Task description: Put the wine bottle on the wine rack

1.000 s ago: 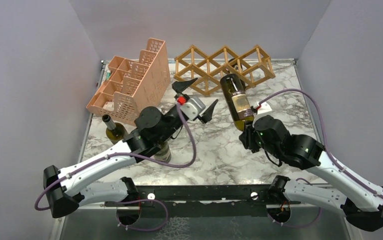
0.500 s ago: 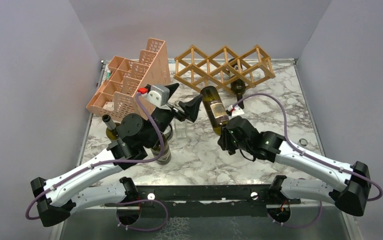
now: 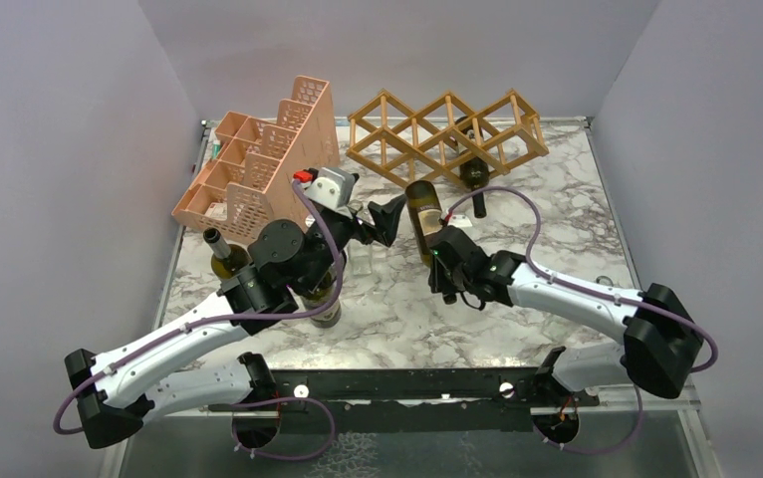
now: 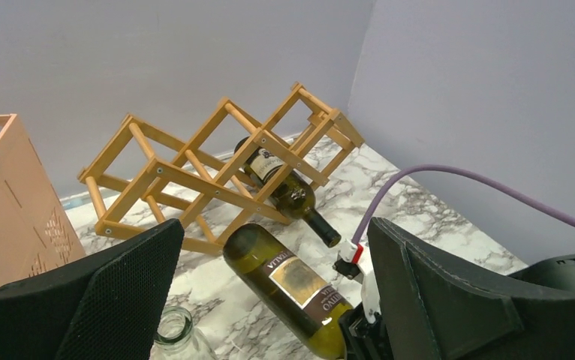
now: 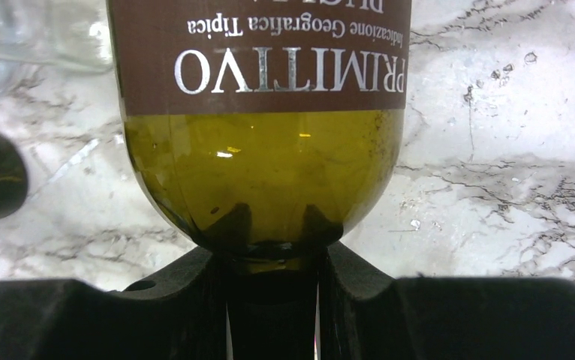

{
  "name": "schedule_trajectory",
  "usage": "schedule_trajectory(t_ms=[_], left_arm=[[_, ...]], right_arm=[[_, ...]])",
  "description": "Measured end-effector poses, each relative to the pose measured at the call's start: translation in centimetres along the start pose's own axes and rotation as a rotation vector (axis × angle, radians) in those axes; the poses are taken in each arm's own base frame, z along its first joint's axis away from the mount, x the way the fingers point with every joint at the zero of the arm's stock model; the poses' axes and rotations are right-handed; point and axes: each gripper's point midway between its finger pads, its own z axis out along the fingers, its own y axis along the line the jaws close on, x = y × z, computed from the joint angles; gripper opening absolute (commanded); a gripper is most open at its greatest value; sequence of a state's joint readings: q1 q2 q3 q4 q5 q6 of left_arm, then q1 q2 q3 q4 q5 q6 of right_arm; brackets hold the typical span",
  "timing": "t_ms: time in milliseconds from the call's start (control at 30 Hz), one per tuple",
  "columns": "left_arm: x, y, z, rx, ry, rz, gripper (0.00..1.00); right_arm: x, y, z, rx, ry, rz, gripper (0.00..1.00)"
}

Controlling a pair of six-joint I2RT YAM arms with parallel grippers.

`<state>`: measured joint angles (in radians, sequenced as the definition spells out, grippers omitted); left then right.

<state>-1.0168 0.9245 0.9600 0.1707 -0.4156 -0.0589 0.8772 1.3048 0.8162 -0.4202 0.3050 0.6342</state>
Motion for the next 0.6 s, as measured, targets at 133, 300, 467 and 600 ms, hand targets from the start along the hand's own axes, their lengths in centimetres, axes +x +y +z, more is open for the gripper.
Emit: schedule_trajectory(t_ms=[133,300,467,600], left_arm=[[-0.2,-0.3,0.0,0.022,0.012,0.042,0.99],[-0.8,-0.4,-0.1,0.042,0.005,0.08,0.99],[-1.2,-0.2,-0.4,0.042,-0.007,0.106,0.99],[-1.5,-0.1,-0.6,0.045,-0.012,0.123,0.99]], right_arm=[[0.2,-0.7,1.4,0.037,0.029,0.013,0.01],[-1.8,-0.2,2.6,0.041,0.015,0.032,0.01],[-3.4,0.4,3.7,0.037,-0.004,0.038,0.01],[-3.7,0.8,4.6,0.043,0.001,0.028,0.01]])
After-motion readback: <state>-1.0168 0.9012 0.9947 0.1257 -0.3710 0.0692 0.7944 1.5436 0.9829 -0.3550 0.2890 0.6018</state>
